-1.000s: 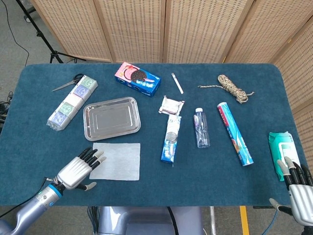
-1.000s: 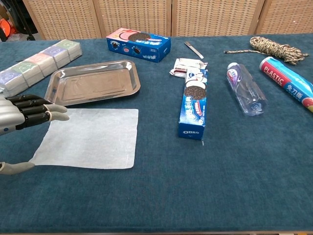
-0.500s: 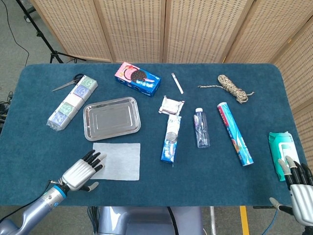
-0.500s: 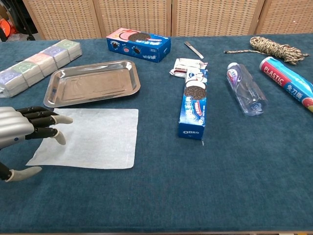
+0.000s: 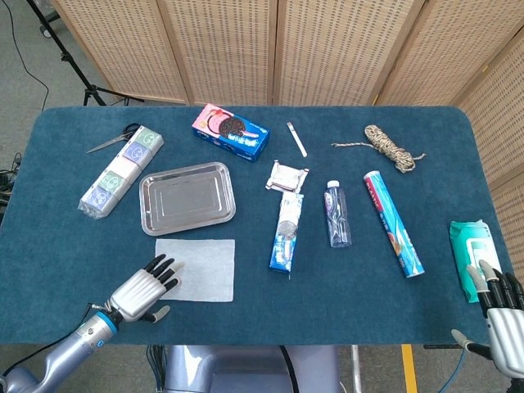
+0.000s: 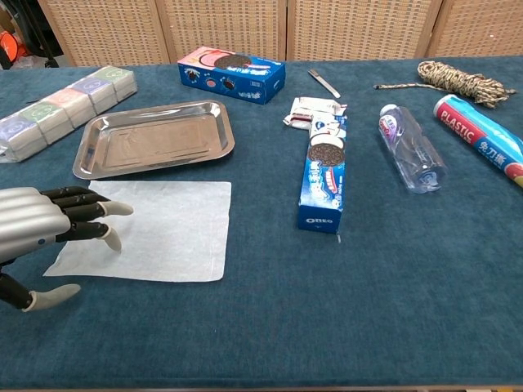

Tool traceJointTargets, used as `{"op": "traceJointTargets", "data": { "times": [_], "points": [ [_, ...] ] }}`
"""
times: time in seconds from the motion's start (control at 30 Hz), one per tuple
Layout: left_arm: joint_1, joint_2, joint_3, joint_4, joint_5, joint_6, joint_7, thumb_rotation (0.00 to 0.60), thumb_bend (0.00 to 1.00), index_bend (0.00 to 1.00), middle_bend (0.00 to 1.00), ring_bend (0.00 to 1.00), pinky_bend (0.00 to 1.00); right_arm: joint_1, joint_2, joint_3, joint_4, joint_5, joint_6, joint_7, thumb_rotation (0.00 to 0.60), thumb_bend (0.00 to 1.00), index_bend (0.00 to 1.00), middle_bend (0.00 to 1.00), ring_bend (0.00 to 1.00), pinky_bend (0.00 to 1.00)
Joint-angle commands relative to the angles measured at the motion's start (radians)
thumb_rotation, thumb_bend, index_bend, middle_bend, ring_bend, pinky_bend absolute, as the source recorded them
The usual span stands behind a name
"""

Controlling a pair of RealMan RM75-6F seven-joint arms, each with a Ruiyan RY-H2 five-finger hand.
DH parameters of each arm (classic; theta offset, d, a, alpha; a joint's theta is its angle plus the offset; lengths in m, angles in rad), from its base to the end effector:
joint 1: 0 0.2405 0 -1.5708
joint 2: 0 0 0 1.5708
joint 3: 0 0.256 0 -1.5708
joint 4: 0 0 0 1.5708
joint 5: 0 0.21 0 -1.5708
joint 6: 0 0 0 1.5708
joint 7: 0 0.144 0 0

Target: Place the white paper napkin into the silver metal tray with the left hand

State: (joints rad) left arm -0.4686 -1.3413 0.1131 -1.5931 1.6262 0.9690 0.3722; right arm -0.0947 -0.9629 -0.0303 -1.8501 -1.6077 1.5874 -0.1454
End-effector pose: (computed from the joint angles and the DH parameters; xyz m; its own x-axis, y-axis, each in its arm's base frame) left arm -0.2342 0.2137 0.0009 0.7377 0.2888 0.6103 0.6237 -0.6374 -0.4524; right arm -0.2863 -0.1112 0.1850 0.4530 -0.0513 0.8900 -0.8886 0.0542 0.4554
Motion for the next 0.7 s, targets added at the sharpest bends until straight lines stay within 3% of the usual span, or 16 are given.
{"op": "traceJointTargets", "data": {
  "times": [0.03,0.7],
  "points": [
    [-0.001,-0.006,0.001,0.002,-0.003,-0.001,0.006,0.348,0.41,0.26,0.00,0.00,0.00,-0.001,0.000,0.000,0.002,-0.002,0.003,0.005,0.600,0.00,0.00,0.00,0.00,0.00],
    [0.002,-0.038,0.004,0.036,-0.022,0.014,0.040,0.346,0.43,0.29,0.00,0.00,0.00,-0.005,-0.002,0.002,0.012,-0.016,0.019,0.026,0.600,0.00,0.00,0.00,0.00,0.00]
  ]
}}
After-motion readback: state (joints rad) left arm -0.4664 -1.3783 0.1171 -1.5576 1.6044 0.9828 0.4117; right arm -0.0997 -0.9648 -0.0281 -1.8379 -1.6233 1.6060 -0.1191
